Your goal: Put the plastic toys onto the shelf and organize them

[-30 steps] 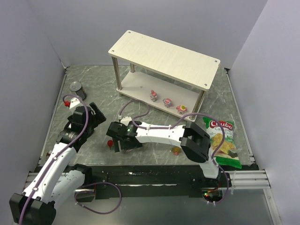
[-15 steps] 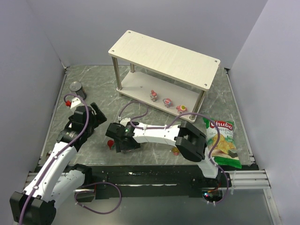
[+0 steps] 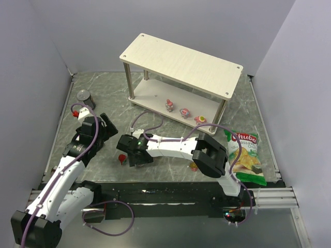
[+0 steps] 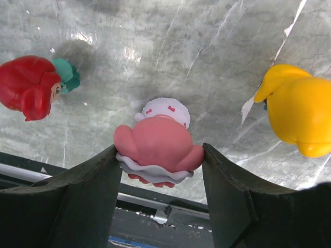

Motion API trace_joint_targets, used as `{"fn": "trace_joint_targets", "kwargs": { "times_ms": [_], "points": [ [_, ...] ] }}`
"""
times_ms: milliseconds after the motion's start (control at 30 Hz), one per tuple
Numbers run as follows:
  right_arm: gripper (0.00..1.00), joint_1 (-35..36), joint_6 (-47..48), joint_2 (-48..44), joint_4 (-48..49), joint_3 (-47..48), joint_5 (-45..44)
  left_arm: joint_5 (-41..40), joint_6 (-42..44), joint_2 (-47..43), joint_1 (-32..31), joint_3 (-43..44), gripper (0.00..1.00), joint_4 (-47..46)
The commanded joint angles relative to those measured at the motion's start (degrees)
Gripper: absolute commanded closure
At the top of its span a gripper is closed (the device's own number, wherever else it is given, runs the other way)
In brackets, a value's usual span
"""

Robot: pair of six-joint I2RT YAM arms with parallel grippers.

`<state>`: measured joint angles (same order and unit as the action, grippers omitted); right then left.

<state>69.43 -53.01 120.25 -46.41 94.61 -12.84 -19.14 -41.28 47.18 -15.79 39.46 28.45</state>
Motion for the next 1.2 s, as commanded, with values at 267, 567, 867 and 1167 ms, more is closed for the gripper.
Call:
{"fn": "trace_joint_targets", "kwargs": {
  "times_ms": [267,567,867,1167],
  "points": [
    [0.65,-1.93,5.63,-0.80,-0.78,7.16,-8.95,-0.73,-0.03,-0.60,-0.20,2.29,0.04,-0.76],
    [0.65,-7.64,8.45,-1.24,-2.45,12.26,-10.27,-3.19,-0.47,-1.48,-0.20,2.46,0.03,-0.06],
    [0.63,-16.68,13.55,1.38,-6.14,20.61,-10.54,-5.03,-0.82,-1.83,-0.20,2.55,0.04,0.47],
    [0.62,-22.67,16.36,7.46,-8.26,30.81,-10.19,-6.17,-0.91,-1.48,-0.20,2.72,0.04,1.08]
  ]
}}
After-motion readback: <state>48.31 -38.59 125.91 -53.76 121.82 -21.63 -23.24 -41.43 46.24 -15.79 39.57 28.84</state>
